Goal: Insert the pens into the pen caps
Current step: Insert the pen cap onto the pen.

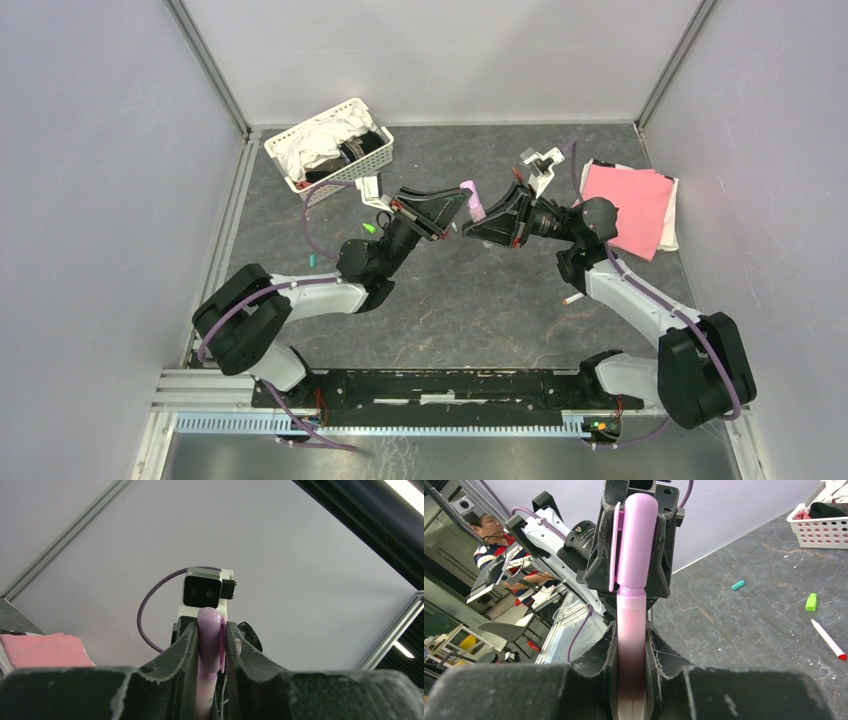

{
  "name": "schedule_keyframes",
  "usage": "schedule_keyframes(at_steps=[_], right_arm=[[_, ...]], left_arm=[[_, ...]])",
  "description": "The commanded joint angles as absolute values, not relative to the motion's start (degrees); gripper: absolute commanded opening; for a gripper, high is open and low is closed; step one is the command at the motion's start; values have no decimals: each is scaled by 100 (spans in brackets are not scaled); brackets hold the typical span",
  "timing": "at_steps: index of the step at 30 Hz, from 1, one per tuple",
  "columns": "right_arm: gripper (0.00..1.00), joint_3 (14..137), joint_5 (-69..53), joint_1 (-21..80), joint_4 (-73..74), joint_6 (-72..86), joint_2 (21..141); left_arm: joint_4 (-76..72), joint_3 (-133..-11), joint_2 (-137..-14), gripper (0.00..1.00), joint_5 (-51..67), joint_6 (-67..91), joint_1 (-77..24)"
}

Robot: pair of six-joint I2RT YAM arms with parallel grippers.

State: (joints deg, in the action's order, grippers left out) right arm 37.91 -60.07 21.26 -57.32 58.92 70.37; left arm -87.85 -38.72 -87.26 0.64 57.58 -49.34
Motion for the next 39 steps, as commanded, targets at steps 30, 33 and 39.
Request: schedule_keyframes(at_steps=[30, 33, 39], right_arm=[[0, 3661, -5986, 2163, -5571, 4309, 6633], [0, 3579, -6120, 2165, -5516, 4151, 6538], [0, 3455, -6437, 2156, -5319, 3739, 6413]], left_arm=[[-7146, -3361, -7142, 69, 247, 4148, -5124], [-6550, -3205, -6637, 77, 157, 3652, -5115], [-5152, -3294, -5678, 100, 383, 2665, -5111]])
